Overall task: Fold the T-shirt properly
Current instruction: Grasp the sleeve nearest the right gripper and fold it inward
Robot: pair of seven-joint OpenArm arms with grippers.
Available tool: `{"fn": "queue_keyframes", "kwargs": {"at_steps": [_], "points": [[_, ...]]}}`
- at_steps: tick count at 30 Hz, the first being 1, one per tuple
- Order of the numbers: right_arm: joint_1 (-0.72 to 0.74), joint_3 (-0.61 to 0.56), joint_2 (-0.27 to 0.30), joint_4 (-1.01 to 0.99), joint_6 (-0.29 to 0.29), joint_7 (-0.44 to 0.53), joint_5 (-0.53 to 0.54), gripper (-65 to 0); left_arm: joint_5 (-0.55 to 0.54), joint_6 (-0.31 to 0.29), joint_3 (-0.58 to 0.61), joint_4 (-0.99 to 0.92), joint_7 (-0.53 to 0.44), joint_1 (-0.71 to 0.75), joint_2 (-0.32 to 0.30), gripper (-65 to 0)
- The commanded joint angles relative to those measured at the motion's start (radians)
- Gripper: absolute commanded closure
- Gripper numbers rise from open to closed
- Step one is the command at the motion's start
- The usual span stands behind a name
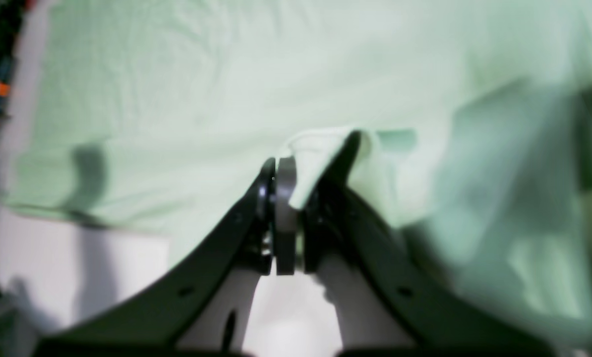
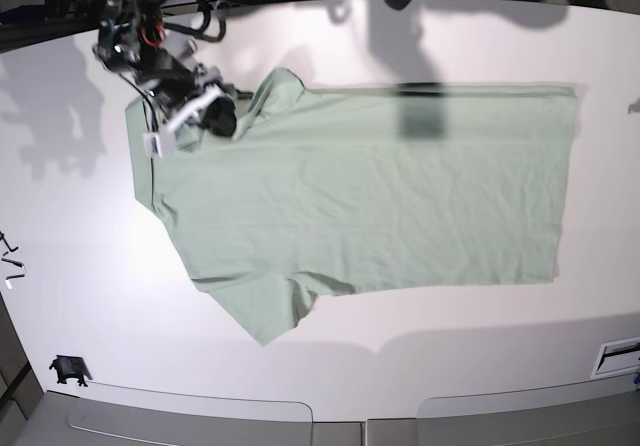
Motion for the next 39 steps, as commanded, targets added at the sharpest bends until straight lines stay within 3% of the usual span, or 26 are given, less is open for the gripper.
{"fn": "queue_keyframes", "kwargs": {"at_steps": [1, 4, 7, 11, 16, 20, 39], "points": [[0.031, -0.024, 0.008, 0.016, 0.007, 0.040, -0.014, 0.0, -0.016, 0.000, -0.011, 0.013, -0.031, -0.003, -0.026, -20.3], [0.099, -0.116, 0.008, 0.012, 0.003, 0.089, -0.133, 0.0, -0.016, 0.000, -0.011, 0.013, -0.029, -0.003, -0.026, -20.3], [0.154, -0.188, 0.008, -0.006, -0.038, 0.121, -0.242, 0.0, -0.016, 0.000, -0.011, 0.013, -0.029, -0.003, -0.026, -20.3], [0.209, -0.224, 0.008, -0.068, -0.060, 0.183, -0.317, 0.0, -0.016, 0.000, -0.011, 0.013, -0.029, -0.003, -0.026, -20.3], [0.253, -0.225, 0.008, -0.164, -0.101, 0.259, -0.316, 0.0, -0.016, 0.000, -0.011, 0.013, -0.030, -0.003, -0.026, -20.3], [0.280, -0.225, 0.008, -0.218, -0.102, 0.308, -0.315, 0.0, -0.016, 0.000, -0.011, 0.013, -0.030, -0.003, -0.026, -20.3], [0.354, -0.225, 0.008, -0.227, -0.102, 0.308, -0.315, 0.0, -0.015, 0.000, -0.011, 0.013, -0.029, -0.003, -0.026, -20.3]]}}
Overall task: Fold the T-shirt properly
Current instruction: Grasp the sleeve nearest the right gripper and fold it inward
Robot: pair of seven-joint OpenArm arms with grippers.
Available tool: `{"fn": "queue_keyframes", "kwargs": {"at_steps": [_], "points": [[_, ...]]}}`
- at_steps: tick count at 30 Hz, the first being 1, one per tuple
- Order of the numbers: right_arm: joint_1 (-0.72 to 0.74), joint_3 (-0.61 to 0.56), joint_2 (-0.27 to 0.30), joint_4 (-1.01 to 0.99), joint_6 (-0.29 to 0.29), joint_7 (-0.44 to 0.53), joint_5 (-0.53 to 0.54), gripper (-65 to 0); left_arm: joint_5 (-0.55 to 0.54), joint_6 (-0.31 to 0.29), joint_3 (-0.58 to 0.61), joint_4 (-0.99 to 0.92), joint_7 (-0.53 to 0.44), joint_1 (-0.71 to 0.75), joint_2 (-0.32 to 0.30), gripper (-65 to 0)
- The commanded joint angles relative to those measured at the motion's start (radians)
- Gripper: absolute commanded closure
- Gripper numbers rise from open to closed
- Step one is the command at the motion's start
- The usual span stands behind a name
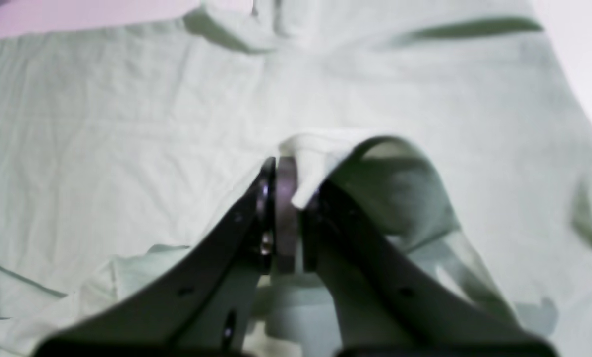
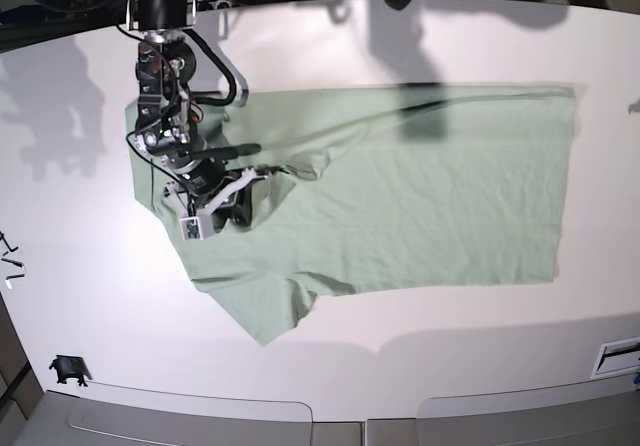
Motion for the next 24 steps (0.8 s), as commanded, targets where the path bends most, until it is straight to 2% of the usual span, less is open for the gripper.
{"fn": "queue_keyframes", "kwargs": {"at_steps": [1, 4, 9, 11, 13, 16, 20, 21, 22, 24], "points": [[0.026, 0.005, 0.008, 0.016, 0.005, 0.020, 0.011, 0.0, -0.016, 0.000, -0.011, 0.013, -0.029, -0.002, -0.026, -20.3], [0.033, 0.005, 0.008, 0.016, 0.005, -0.002, 0.011, 0.0, -0.016, 0.000, -0.011, 0.013, -0.029, -0.002, -0.025, -20.3], [0.033, 0.005, 0.008, 0.016, 0.005, -0.060, 0.011, -23.9, -0.016, 0.000, -0.011, 0.013, -0.029, -0.002, -0.025, -20.3], [0.033, 0.005, 0.009, 0.018, 0.005, -0.087, 0.010, -25.9, -0.016, 0.000, -0.011, 0.013, -0.029, -0.002, -0.026, -20.3], [0.033, 0.011, 0.008, 0.023, 0.005, -0.130, 0.010, -25.8, -0.016, 0.000, -0.011, 0.013, -0.029, -0.002, -0.026, -20.3], [0.032, 0.042, 0.009, 0.058, 0.005, -0.244, 0.010, -23.7, -0.016, 0.000, -0.011, 0.013, -0.021, -0.002, -0.025, -20.3], [0.030, 0.138, 0.009, 0.148, 0.006, -0.433, 0.010, -5.4, -0.017, 0.000, -0.011, 0.013, -0.011, -0.001, -0.025, -20.0], [0.029, 0.172, 0.009, 0.171, 0.010, -0.472, 0.010, 0.0, -0.018, 0.000, -0.011, 0.013, -0.006, 0.004, -0.025, -18.4], [0.029, 0.210, 0.010, 0.188, 0.020, -0.499, 0.011, 0.0, -0.033, 0.000, -0.011, 0.013, 0.006, 0.010, -0.025, -14.9], [0.029, 0.288, 0.015, 0.199, 0.046, -0.517, 0.032, 0.0, -0.087, -0.006, -0.010, 0.013, 0.034, 0.035, -0.024, -2.9]]}}
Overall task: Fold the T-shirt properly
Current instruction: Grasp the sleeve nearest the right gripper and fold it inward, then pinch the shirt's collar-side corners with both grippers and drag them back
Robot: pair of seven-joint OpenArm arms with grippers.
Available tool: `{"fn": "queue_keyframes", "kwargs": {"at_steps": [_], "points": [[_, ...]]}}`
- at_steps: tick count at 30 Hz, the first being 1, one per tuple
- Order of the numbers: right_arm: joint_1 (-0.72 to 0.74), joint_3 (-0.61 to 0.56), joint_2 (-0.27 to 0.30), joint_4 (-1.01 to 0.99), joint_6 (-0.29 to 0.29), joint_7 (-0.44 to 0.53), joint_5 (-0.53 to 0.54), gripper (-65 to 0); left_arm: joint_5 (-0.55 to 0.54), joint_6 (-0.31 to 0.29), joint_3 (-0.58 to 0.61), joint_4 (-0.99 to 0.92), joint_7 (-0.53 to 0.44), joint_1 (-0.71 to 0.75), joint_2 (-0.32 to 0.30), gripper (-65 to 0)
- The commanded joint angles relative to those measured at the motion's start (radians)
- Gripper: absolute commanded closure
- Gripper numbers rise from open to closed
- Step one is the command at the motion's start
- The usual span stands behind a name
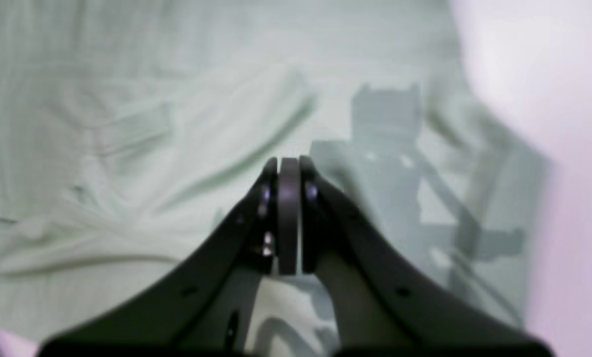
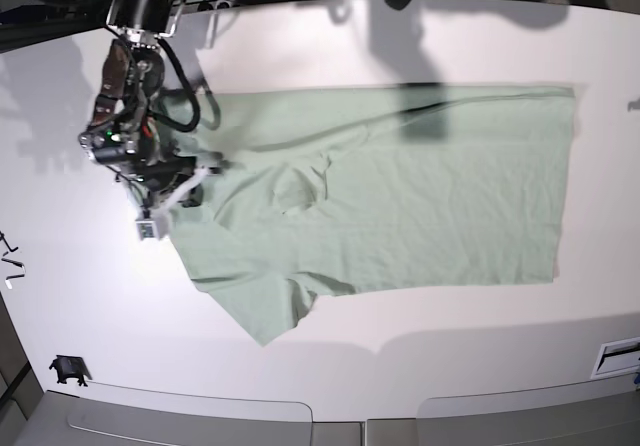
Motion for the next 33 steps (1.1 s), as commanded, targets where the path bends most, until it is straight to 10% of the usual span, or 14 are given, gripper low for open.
{"fn": "queue_keyframes", "kwargs": {"at_steps": [1, 9, 16, 26, 33], "points": [[0.015, 0.037, 0.018, 0.017, 0.013, 0.015, 0.037, 0.0, -0.035, -0.031, -0.009, 0.013, -0.007, 0.017, -0.022, 0.0], [-0.111, 0.175, 0.045, 0.017, 0.103, -0.025, 0.257, 0.0, -0.086, -0.128, 0.166, 0.013, 0.025, 0.053, 0.064, 0.0], [-0.198, 0.163, 0.045, 0.012, 0.108, 0.080, 0.172, 0.0, 0.101, -0.126, 0.433, 0.013, -0.042, -0.065, 0.112, 0.0], [-0.200, 0.159, 0.042, -0.057, 0.086, 0.172, 0.098, 0.0, 0.351, 0.092, 0.695, -0.067, -0.090, -0.181, 0.127, 0.0], [-0.200, 0.159, 0.042, -0.183, 0.086, 0.178, 0.069, 0.0, 0.352, 0.111, 0.727, -0.211, -0.054, -0.181, 0.127, 0.0]]}}
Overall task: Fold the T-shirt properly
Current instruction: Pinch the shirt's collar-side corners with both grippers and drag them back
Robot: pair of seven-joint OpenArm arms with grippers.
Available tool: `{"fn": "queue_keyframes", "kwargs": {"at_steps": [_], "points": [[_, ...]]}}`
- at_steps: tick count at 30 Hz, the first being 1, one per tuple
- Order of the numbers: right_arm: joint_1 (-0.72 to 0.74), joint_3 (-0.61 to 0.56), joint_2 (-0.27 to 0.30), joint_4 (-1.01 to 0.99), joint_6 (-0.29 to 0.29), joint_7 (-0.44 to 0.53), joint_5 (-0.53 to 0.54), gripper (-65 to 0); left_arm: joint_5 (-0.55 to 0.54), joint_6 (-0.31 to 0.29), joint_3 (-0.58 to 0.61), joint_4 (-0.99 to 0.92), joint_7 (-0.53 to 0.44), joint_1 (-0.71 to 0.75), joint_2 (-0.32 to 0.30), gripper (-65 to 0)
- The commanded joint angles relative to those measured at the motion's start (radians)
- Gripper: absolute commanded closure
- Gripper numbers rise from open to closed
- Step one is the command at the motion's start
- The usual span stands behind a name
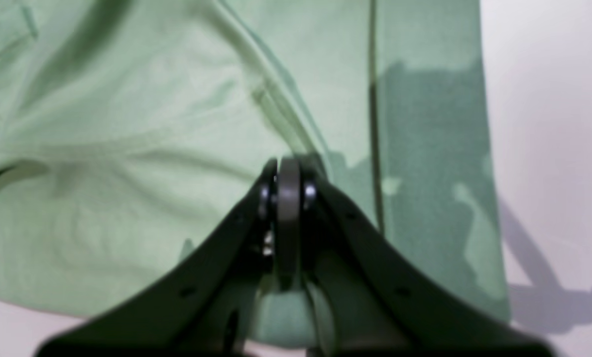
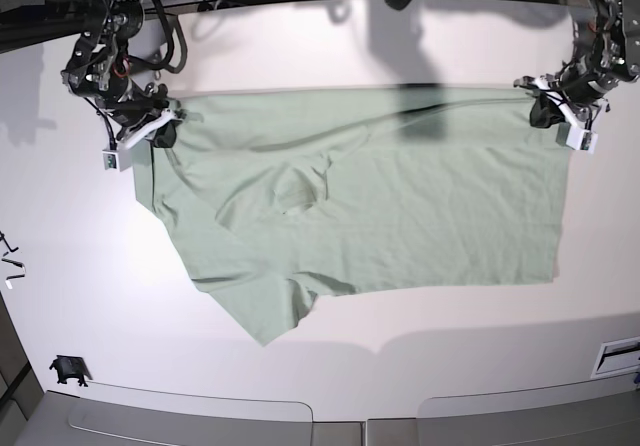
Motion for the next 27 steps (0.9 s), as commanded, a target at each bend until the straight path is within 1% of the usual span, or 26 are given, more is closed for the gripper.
{"fn": "queue_keyframes", "kwargs": {"at_steps": [1, 4, 6, 12, 17, 19, 22, 25, 27], "points": [[0.002, 0.002, 0.010, -0.011, -0.002, -0.024, -0.011, 0.0, 0.035, 0.012, 0.000, -0.006, 0.068, 0.005, -0.013, 0.0], [0.001, 0.002, 0.010, -0.026, -0.001, -0.061, -0.010, 0.0, 0.033, 0.011, 0.000, 0.006, 0.110, 0.019, -0.014, 0.0], [-0.002, 0.002, 0.013, -0.026, 0.000, -0.089, -0.003, 0.0, 0.033, 0.012, 0.000, 0.028, 0.117, 0.039, -0.014, 0.0], [-0.046, 0.003, 0.016, -0.025, 0.000, -0.106, -0.011, 0.0, 0.034, 0.012, 0.000, 0.142, 0.122, 0.126, -0.014, 0.0], [-0.113, 0.003, 0.016, -0.025, 0.000, -0.121, -0.010, 0.0, 0.036, 0.012, 0.000, 0.224, 0.140, 0.198, -0.014, 0.0], [-0.141, 0.003, 0.016, -0.024, 0.001, -0.136, -0.008, 0.0, 0.053, 0.013, -0.004, 0.241, 0.145, 0.224, -0.013, 0.0], [-0.193, 0.003, 0.022, -0.008, 0.003, -0.140, -0.008, 0.0, 0.064, 0.024, -0.037, 0.253, 0.148, 0.266, -0.013, 0.0], [-0.251, 0.003, 0.048, 0.017, 0.003, -0.141, -0.002, 0.0, 0.060, 0.023, -0.100, 0.253, 0.146, 0.307, -0.013, 0.0], [-0.286, 0.003, 0.062, 0.034, 0.002, -0.148, 0.002, 0.0, 0.035, 0.023, -0.142, 0.253, 0.143, 0.328, -0.013, 0.0]]}}
